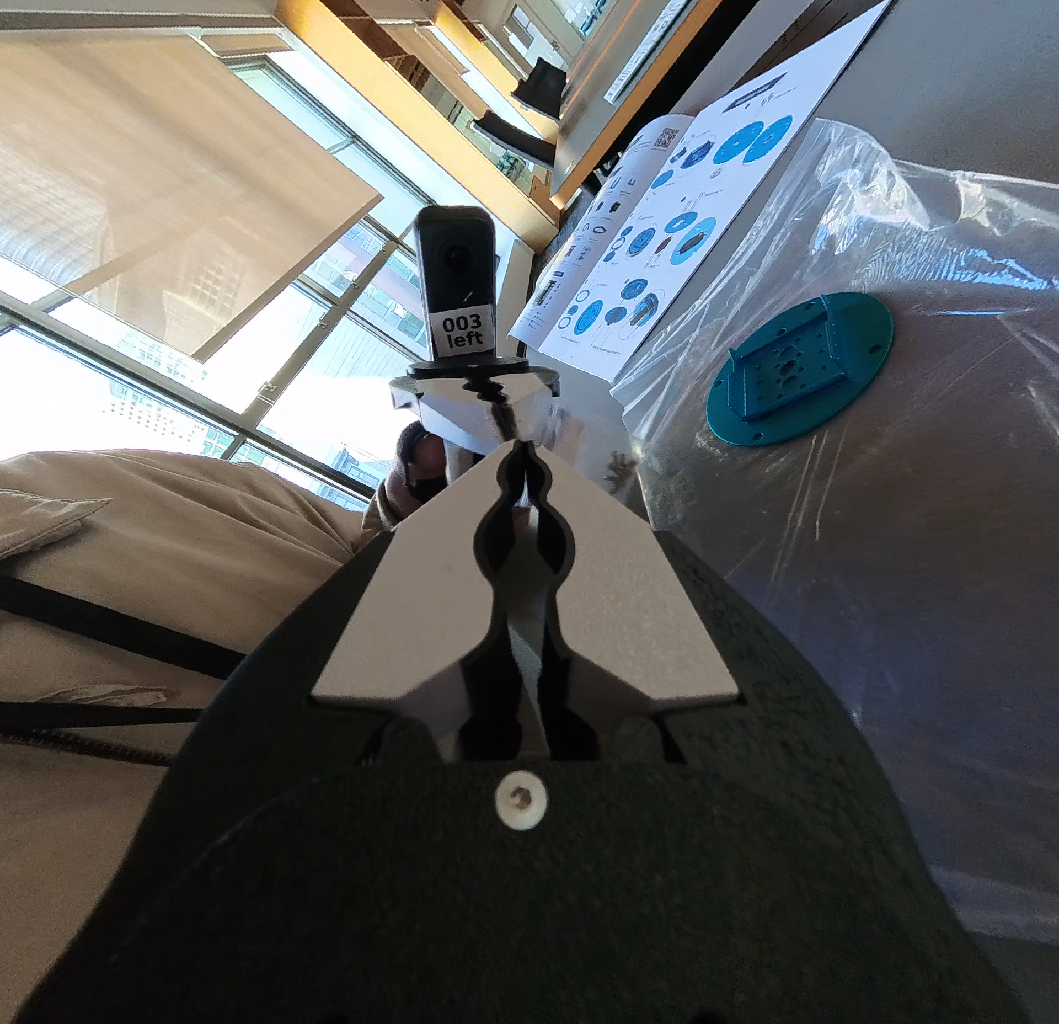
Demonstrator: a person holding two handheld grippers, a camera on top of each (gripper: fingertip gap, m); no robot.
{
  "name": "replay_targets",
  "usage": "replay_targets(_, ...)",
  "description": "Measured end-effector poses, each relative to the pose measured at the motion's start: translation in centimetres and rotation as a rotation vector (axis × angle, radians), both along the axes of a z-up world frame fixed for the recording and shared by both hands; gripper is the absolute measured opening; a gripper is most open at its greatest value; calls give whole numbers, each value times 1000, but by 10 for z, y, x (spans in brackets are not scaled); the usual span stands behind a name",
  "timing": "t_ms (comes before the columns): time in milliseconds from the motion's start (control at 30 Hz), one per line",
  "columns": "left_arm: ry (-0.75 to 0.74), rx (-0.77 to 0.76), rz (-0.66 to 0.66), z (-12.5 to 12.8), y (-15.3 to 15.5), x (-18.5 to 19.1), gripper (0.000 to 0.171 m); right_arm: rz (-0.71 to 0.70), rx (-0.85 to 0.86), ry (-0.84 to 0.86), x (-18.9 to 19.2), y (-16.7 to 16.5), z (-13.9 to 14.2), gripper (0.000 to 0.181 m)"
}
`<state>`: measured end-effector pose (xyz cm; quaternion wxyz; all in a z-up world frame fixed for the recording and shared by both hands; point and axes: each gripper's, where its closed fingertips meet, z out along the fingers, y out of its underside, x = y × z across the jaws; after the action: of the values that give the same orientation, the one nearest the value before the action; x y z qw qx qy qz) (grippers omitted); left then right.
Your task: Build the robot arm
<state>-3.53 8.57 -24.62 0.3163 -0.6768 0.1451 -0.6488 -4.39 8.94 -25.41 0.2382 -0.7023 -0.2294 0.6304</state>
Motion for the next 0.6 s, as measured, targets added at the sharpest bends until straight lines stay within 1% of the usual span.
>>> replay_targets(133, 47, 5, 39, -3, 4, -6, 2, -8, 6, -7, 0, 1, -1, 0)
replay_targets(200, 75, 2, 67, -4, 7, -10, 11, -16, 24, -21, 1, 2, -1, 0)
replay_targets(233, 85, 1, 74, -5, 7, -11, 12, -18, 29, -22, 1, 2, -1, 0)
replay_targets(433, 92, 22, 7, -6, -3, 3, 17, -1, 17, -7, -3, -1, -1, 0)
replay_targets(600, 107, 81, 1, -3, -4, 6, 16, 14, -14, 29, -4, -3, 2, 0)
